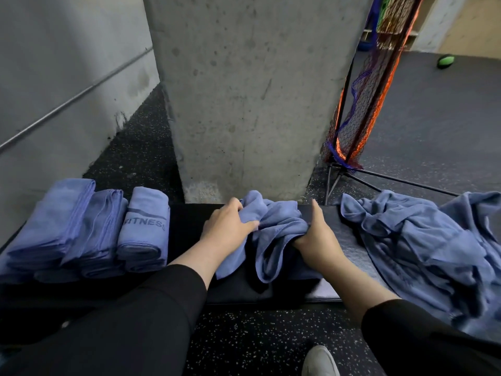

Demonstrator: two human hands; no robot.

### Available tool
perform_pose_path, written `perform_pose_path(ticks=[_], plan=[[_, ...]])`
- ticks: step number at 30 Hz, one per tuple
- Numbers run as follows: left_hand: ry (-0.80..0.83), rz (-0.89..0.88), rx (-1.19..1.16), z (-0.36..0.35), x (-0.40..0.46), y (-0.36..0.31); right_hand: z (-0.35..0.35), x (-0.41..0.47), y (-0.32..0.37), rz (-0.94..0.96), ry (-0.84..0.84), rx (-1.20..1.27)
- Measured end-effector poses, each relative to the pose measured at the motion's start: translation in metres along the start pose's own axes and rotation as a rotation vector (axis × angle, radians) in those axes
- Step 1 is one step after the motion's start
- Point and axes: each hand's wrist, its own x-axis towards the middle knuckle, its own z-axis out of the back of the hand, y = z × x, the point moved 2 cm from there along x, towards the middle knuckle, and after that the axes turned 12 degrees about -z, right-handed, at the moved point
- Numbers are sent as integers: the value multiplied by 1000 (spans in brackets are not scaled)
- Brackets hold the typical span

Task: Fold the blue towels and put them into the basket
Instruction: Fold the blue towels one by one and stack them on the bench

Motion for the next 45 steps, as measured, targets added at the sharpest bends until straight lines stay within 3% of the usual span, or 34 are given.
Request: perform_pose_path(ticks=[4,7,16,18,22,29,31,34,36,40,45], plan=[[100,0,176,-16,6,-5,27,2,-9,-17,-105,31],[58,-27,252,-28,7,-9,42,0,-14,39,-181,41],[-641,168,-660,22,9,-44,88,7,-20,-8,-286,55],[-709,169,-795,31,4,-51,103,6,-19,18,-329,34],[-542,69,-717,27,0,-60,143,1,-9,175,-454,5],[-368,47,-700,7,-2,-63,225,-3,-19,260,-571,-370],[-346,47,-688,5,-3,-67,229,4,-40,179,-465,-641],[-304,44,-684,4,-5,-70,223,8,-71,-68,-137,-1008],[-281,47,-682,4,-7,-70,223,3,-68,-100,-111,-962],[-265,51,-706,9,-11,-70,222,-1,-42,-29,-260,-846],[-258,61,-836,23,-18,-72,175,-10,13,255,-343,-417]])
